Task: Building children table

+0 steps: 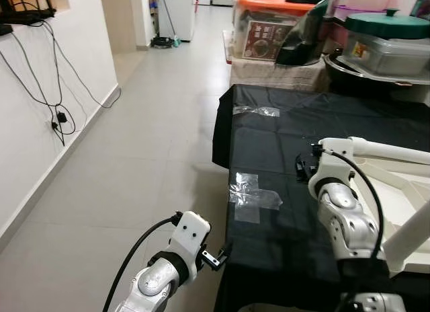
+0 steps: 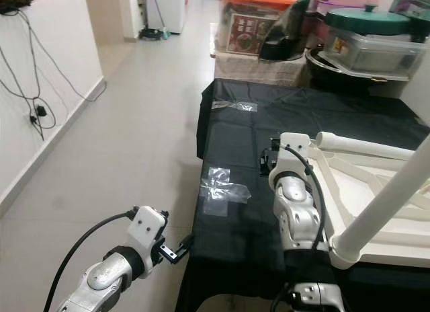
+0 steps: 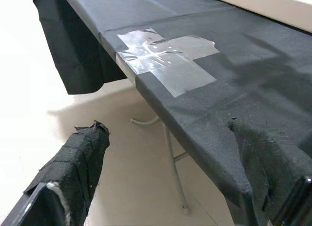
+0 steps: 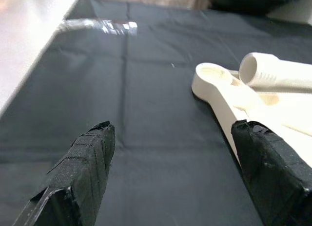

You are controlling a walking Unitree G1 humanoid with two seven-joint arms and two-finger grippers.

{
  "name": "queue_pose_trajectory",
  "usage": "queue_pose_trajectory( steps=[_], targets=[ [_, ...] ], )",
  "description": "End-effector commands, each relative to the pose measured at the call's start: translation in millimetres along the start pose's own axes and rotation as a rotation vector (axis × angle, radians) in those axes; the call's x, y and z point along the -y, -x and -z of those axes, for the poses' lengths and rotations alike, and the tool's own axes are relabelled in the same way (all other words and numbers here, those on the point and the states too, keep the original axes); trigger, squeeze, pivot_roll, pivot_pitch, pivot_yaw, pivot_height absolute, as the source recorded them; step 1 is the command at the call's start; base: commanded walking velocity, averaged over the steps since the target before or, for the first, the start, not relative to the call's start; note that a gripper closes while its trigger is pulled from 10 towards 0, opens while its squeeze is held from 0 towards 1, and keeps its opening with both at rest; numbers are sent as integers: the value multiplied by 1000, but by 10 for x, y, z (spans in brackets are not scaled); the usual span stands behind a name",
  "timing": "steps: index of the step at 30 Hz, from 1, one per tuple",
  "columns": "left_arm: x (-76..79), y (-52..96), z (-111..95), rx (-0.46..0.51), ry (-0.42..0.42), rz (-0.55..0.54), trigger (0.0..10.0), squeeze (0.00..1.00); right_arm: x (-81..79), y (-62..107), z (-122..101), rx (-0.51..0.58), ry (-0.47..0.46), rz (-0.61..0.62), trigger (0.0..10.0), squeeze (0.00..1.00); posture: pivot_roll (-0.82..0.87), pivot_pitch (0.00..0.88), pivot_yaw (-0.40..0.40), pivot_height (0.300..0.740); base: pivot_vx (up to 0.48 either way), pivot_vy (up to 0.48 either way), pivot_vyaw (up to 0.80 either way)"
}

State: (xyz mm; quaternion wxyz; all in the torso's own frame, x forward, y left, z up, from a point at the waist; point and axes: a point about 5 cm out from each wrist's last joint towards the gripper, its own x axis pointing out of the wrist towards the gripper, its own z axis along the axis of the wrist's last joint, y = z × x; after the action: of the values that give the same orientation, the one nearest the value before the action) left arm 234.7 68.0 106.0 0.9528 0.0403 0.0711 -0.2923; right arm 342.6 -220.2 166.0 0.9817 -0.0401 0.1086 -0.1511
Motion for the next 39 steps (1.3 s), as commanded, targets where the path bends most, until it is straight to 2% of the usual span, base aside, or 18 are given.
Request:
queue_pose_trajectory(
  steps=[1, 4, 7, 9, 10, 12, 16, 18, 20, 28, 33, 34, 38, 39],
  targets=[
    [2, 28, -23, 0, 7, -4, 10000, 0, 81, -58, 13, -39, 9, 62, 10000, 0, 148, 0, -97, 740, 0, 0, 0],
    [-2, 54, -92, 16, 19, -12, 10000, 0, 274, -207, -26, -59, -24, 170, 10000, 0, 153, 0, -98, 740, 0, 0, 0],
    [1, 68, -106, 18, 22, -16, 10000, 0, 350, -242, -22, -69, -39, 204, 10000, 0, 155, 0, -94, 740, 0, 0, 0],
    [19, 109, -126, 12, 22, -10, 10000, 0, 533, -297, -12, -96, -63, 284, 10000, 0, 163, 9, -90, 740, 0, 0, 0],
    [19, 109, -126, 12, 22, -10, 10000, 0, 533, -297, -12, -96, -63, 284, 10000, 0, 163, 9, -90, 740, 0, 0, 0],
    [52, 181, -145, 3, 23, 6, 10000, 0, 677, -321, 52, -156, -93, 324, 10000, 0, 165, 52, -82, 740, 0, 0, 0],
    [67, 213, -152, -2, 25, 12, 10000, 0, 713, -331, 100, -197, -109, 321, 10000, 0, 165, 58, -82, 740, 0, 0, 0],
    [96, 321, -171, -21, 36, 23, 10000, 0, 750, -349, 235, -297, -163, 291, 10000, 0, 165, 125, -71, 740, 0, 0, 0],
    [104, 356, -178, -29, 39, 26, 10000, 0, 753, -359, 269, -321, -176, 284, 10000, 0, 165, 125, -71, 740, 0, 0, 0],
    [142, 520, -224, -60, 51, 32, 10000, 0, 744, -376, 362, -377, -167, 245, 10000, 0, 168, 184, -69, 740, 0, 0, 0],
    [157, 555, -228, -68, 58, 34, 10000, 0, 749, -373, 421, -401, -156, 215, 10000, 0, 169, 195, -70, 740, 0, 0, 0],
    [166, 576, -231, -72, 62, 33, 10000, 0, 739, -374, 426, -403, -139, 186, 0, 0, 167, 201, -72, 740, 0, 0, 0],
    [178, 601, -228, -88, 69, 34, 10000, 0, 688, -378, 434, -414, -92, 99, 0, 0, 165, 199, -71, 740, 0, 0, 0],
    [179, 604, -229, -95, 71, 33, 10000, 0, 629, -376, 454, -428, -50, 14, 0, 0, 165, 196, -72, 740, 0, 0, 0]
  ],
)
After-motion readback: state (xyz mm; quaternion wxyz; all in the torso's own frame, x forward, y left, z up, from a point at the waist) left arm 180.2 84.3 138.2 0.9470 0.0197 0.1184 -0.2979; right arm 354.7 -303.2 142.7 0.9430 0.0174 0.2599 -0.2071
